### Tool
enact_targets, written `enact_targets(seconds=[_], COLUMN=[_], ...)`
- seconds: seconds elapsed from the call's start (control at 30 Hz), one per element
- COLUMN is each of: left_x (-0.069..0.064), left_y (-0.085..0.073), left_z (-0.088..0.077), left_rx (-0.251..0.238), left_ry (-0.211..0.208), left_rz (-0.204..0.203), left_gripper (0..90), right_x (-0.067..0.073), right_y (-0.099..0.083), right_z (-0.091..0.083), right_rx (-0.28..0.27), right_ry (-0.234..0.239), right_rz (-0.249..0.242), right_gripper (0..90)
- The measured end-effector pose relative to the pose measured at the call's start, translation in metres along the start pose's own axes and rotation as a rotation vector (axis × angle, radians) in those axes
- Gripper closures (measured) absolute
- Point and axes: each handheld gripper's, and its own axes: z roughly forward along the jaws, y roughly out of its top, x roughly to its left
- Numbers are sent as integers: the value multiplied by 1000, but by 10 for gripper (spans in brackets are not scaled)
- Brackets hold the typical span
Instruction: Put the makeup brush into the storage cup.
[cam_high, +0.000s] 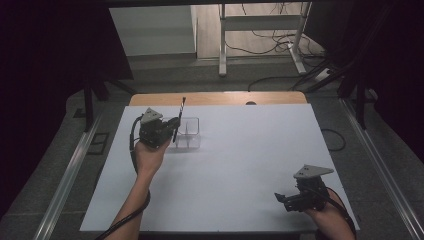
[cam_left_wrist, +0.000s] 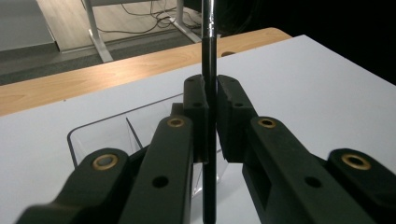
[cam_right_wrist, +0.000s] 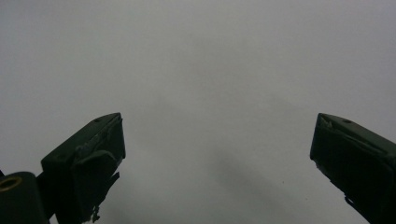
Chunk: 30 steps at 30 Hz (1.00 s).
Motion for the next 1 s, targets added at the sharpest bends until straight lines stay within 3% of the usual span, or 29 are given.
enact_targets(seconds=[1.0], left_x=[10], left_y=[18], left_z=[18], left_rx=[-62], left_ry=[13], left_rz=[19], left_gripper=[839], right_x=[-2], right_y=[-1], right_z=[-1], right_rx=[-13], right_ry=[1], right_rz=[22], right_gripper=[29])
